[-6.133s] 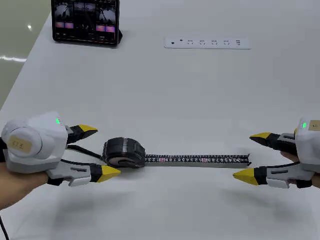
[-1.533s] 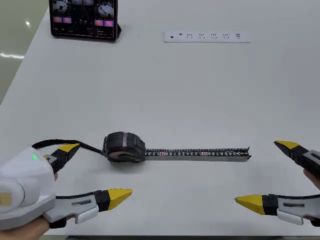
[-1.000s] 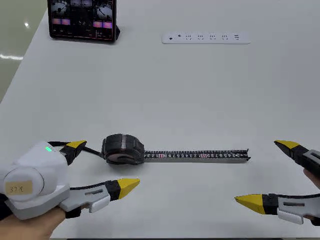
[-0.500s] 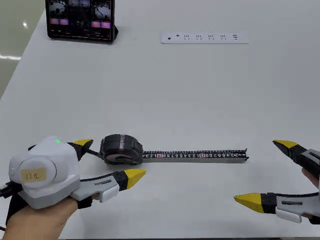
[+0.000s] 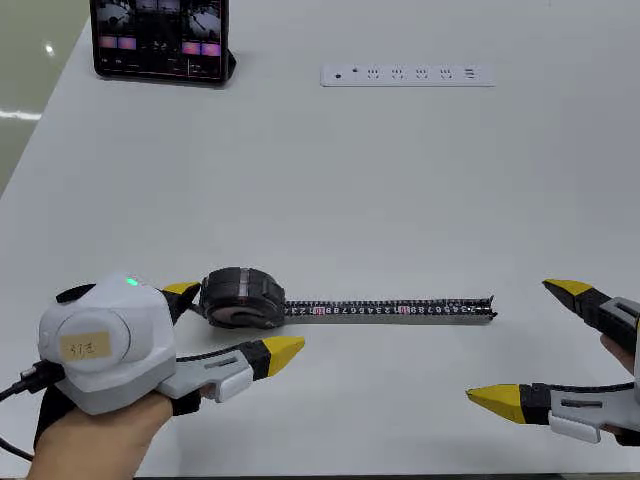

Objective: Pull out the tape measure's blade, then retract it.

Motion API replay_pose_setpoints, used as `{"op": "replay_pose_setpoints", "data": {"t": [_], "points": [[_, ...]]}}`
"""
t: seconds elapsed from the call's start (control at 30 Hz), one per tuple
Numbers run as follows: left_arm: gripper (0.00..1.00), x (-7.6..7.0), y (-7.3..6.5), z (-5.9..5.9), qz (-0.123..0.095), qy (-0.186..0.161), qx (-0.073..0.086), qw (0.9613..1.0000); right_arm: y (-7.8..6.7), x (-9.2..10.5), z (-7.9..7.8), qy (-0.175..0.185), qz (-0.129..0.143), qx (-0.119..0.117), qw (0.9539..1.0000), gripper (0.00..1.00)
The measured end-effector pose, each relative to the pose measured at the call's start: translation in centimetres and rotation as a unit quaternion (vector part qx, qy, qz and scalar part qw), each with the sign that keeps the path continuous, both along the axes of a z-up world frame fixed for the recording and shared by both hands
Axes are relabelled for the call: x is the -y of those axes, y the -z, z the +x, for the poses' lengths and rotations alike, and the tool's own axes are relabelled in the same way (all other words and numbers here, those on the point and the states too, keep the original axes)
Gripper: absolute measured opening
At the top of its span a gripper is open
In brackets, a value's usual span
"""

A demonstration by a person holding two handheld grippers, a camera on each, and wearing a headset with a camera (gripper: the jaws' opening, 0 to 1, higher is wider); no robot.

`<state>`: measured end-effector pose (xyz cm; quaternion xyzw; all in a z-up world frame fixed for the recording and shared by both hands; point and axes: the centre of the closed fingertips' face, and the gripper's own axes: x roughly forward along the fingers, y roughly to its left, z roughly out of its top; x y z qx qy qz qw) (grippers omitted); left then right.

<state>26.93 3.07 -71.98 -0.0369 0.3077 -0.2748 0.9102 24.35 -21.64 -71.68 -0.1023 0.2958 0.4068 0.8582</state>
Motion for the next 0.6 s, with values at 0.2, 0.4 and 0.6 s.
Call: {"op": "replay_pose_setpoints", "data": {"t": [0.2,0.4,0.6], "points": [[0.83,-0.04,0.11,0.08,-0.003,-0.008,-0.002,1.0,0.0,0.04,0.07,-0.002,0.0,-0.002,1.0,0.94],[0.83,-0.01,0.09,0.13,-0.001,-0.014,-0.002,0.9999,-0.03,0.16,0.19,-0.004,-0.002,0.001,1.0,0.92],[0.81,-0.14,0.12,0.36,0.0,-0.033,-0.001,0.9995,0.15,0.39,0.47,-0.013,-0.009,-0.001,0.9999,0.9]]}}
